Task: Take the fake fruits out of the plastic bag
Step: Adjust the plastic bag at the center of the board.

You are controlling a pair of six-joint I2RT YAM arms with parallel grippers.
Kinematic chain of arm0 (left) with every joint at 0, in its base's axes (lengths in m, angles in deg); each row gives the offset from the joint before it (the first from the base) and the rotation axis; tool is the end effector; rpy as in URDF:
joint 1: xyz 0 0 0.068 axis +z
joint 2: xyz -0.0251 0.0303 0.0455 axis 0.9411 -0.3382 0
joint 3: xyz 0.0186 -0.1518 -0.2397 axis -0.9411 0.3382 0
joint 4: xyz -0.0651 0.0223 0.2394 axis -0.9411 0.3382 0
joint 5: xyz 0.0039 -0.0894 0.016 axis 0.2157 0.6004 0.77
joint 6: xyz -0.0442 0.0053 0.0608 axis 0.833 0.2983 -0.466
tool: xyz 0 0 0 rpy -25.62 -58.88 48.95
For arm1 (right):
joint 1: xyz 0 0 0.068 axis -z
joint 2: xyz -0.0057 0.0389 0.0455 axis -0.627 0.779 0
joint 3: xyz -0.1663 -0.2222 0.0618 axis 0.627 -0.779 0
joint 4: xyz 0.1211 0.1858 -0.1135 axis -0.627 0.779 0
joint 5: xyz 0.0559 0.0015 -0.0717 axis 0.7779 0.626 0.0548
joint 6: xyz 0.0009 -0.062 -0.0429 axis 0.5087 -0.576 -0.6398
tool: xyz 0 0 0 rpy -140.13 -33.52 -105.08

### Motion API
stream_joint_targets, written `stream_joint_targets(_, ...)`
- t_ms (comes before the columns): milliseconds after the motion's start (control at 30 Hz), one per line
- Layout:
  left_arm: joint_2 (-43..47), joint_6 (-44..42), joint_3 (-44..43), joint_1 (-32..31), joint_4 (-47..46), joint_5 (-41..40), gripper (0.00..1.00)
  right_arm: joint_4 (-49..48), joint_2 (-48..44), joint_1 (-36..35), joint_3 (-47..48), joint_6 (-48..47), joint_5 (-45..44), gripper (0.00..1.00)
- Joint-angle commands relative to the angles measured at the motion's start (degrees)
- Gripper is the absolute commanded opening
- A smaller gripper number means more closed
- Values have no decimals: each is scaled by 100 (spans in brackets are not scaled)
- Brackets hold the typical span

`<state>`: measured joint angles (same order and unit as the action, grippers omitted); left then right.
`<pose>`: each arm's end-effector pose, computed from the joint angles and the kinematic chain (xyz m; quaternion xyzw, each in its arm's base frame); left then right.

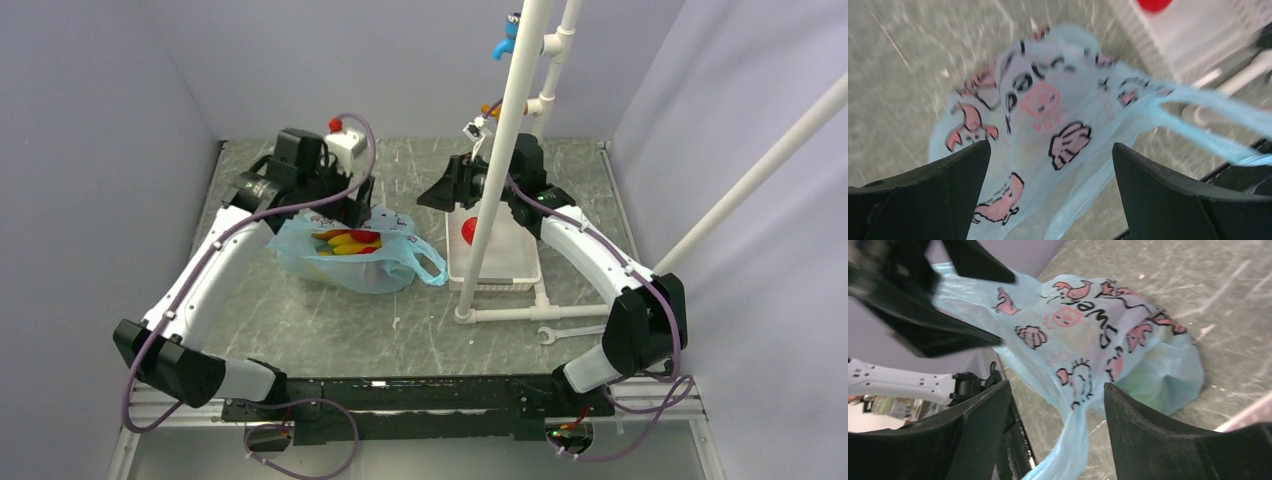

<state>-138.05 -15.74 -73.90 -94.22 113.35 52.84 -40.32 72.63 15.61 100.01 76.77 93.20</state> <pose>0.2562 -0.1259 0.4059 0.2289 0.8632 -0.1635 0.4192 0.3063 0.1786 0.3452 -0.1892 0.7642 0.4988 0.3625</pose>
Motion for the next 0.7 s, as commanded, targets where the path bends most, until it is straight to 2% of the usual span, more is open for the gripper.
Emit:
stream_joint_targets(0,384,-419,692,-42,-114,-41,99,-588,249,-226,148,218,553,65)
stream_joint_targets(100,661,-756,1225,-180,-528,-62,99,-797,365,-405,109,281,633,61)
stream_joint_targets(167,757,-878,1492,-512,-798,-661,99,-912,378,-531,71,220,637,60)
stream_joint_targets(300,321,-930,1319,-620,-770,-1553,99,-1269,387,-702,-20,248,795,57)
stream_joint_targets(400,-75,-844,1047,-617,-537,-2134,93,-1301,422,-789,-5,143,940,50)
stream_joint_targets(500,-318,-870,949,-622,-436,-2083,85,-1065,488,-864,97,-109,1018,43)
stream_joint_targets(600,-347,-852,997,-609,-479,-1972,81,-1026,463,-895,50,-199,1017,42)
stream_joint_targets(667,-321,-840,1056,-616,-619,-2012,71,-1155,469,-915,-26,-152,1133,38)
